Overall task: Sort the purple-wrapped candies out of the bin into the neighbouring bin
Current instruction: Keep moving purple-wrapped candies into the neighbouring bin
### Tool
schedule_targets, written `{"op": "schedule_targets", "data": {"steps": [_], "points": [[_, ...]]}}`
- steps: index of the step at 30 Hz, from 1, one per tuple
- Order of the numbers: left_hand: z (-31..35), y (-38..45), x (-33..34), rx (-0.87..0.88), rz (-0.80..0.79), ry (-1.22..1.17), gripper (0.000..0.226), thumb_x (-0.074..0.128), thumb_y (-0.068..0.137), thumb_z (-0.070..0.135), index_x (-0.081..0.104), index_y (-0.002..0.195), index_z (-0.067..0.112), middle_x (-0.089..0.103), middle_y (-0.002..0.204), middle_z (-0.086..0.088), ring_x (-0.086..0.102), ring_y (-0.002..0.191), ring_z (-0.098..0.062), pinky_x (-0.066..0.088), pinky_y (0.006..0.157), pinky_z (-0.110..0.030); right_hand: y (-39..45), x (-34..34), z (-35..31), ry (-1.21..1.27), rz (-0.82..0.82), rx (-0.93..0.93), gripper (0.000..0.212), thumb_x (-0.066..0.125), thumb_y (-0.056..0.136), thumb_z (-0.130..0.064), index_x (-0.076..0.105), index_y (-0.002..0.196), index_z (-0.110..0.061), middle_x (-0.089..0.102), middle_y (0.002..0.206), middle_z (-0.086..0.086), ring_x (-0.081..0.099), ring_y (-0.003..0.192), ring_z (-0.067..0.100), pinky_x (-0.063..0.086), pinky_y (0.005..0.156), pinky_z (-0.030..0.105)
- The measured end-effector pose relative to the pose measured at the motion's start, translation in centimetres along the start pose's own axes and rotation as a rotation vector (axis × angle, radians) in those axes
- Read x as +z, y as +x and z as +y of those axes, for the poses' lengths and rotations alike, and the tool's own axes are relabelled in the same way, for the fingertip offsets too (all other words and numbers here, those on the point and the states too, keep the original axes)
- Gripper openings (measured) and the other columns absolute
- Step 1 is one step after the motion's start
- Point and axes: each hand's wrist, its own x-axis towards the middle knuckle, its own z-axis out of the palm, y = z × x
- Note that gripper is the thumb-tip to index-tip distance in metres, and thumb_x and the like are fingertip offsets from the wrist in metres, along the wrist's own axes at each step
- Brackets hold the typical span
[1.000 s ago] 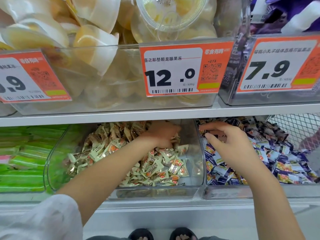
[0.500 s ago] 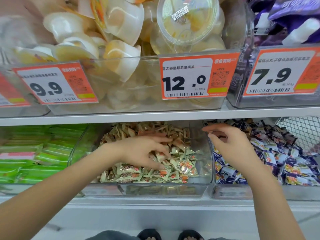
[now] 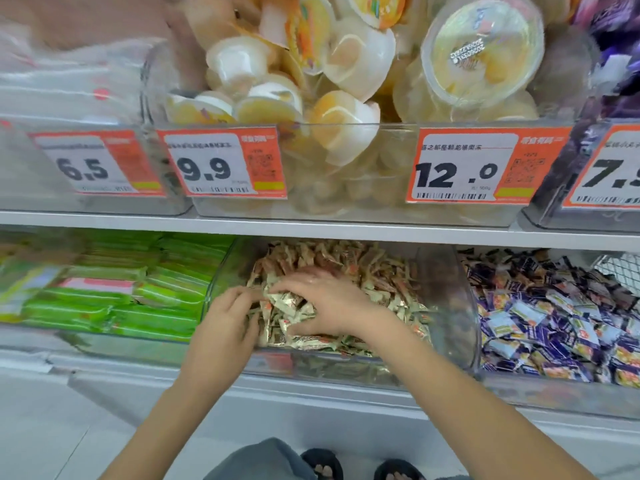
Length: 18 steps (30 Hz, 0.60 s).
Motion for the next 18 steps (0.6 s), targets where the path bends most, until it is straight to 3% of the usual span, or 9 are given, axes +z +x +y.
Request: {"op": "schedule_targets", "data": {"steps": [2,4,6,8,11,13,14,15,18], "points": [[-0.2,-1.1,0.0,0.04,0.093,0.031,0.017,0.058,0.085,0.001,0.065,0.098,0.009,0.061,0.105,-0.003,0.057,0.096,-0.024,0.051,0.069,-0.034,-0.4,-0.2,1.3,-0.1,0.031,0.003,0.06,0.066,0.084,-0.032,0.035,0.13,-0.054,0.034,0.149,-0.019,0.029,0.137,0.022,0.039,0.097,0.046],[-0.4,-2.1,0.0,0.094,0.177,0.02,0.018,0.048,0.088,0.01,0.065,0.091,0.004,0.062,0.098,-0.005,0.056,0.091,-0.024,0.047,0.072,-0.031,-1.5,-0.6,2.9,-0.217,0.041,0.064,0.058,0.054,0.084,-0.009,0.044,0.127,-0.048,0.037,0.148,-0.015,0.025,0.14,0.023,0.033,0.106,0.047],[-0.7,-2.9,0.0,0.103,0.254,-0.001,0.026,0.043,0.088,0.015,0.065,0.087,0.002,0.062,0.093,-0.006,0.052,0.088,-0.02,0.041,0.075,-0.022,-2.5,-0.9,4.4,-0.293,0.03,0.15,0.059,0.047,0.085,-0.006,0.046,0.131,-0.044,0.034,0.15,-0.015,0.016,0.142,0.02,0.016,0.116,0.047],[-1.2,-3.9,0.1,0.068,0.323,0.011,0.022,0.046,0.086,0.015,0.065,0.085,0.004,0.062,0.091,-0.005,0.049,0.086,-0.017,0.036,0.071,-0.018,-2.9,-1.6,4.7,-0.266,-0.035,0.203,0.056,0.048,0.087,-0.013,0.045,0.133,-0.044,0.033,0.15,-0.016,0.016,0.142,0.017,0.02,0.115,0.044],[-2.1,-4.9,0.4,-0.04,0.403,-0.057,0.004,0.058,0.081,0.013,0.062,0.082,0.011,0.058,0.084,0.004,0.047,0.08,-0.014,0.035,0.071,-0.019,-1.7,-3.3,2.8,0.016,-0.122,0.253,0.054,0.049,0.082,-0.012,0.047,0.123,-0.049,0.042,0.144,-0.012,0.055,0.112,0.013,0.053,0.084,0.037],[-2.2,-5.0,0.6,-0.168,0.402,-0.155,0.012,0.067,0.081,0.01,0.059,0.082,0.019,0.053,0.077,0.011,0.046,0.076,-0.013,0.04,0.067,-0.026,0.3,-4.0,0.2,0.108,-0.048,0.194,0.047,0.049,0.08,-0.019,0.046,0.113,-0.053,0.056,0.125,-0.018,0.064,0.069,0.001,0.054,0.054,0.032],[-2.2,-4.9,0.8,-0.231,0.391,-0.213,0.02,0.07,0.08,0.007,0.057,0.082,0.023,0.052,0.075,0.012,0.046,0.076,-0.013,0.041,0.064,-0.029,1.4,-3.7,-1.4,0.102,-0.004,0.125,0.043,0.05,0.079,-0.024,0.048,0.111,-0.052,0.06,0.112,-0.025,0.06,0.061,-0.004,0.048,0.046,0.027],[-2.1,-4.9,0.9,-0.282,0.385,-0.261,0.025,0.072,0.079,0.005,0.057,0.082,0.025,0.051,0.074,0.013,0.046,0.076,-0.012,0.041,0.062,-0.03,2.4,-3.0,-3.0,0.064,0.025,0.021,0.039,0.052,0.08,-0.028,0.05,0.113,-0.049,0.061,0.105,-0.027,0.06,0.067,-0.005,0.044,0.048,0.023],[-1.8,-4.7,1.0,-0.324,0.417,-0.301,0.03,0.071,0.077,0.004,0.057,0.082,0.029,0.051,0.071,0.011,0.046,0.076,-0.01,0.038,0.062,-0.021,4.5,0.5,-5.5,-0.145,-0.064,-0.235,0.035,0.058,0.086,-0.045,0.053,0.118,-0.033,0.056,0.125,-0.009,0.049,0.115,0.015,0.044,0.085,0.036]]}}
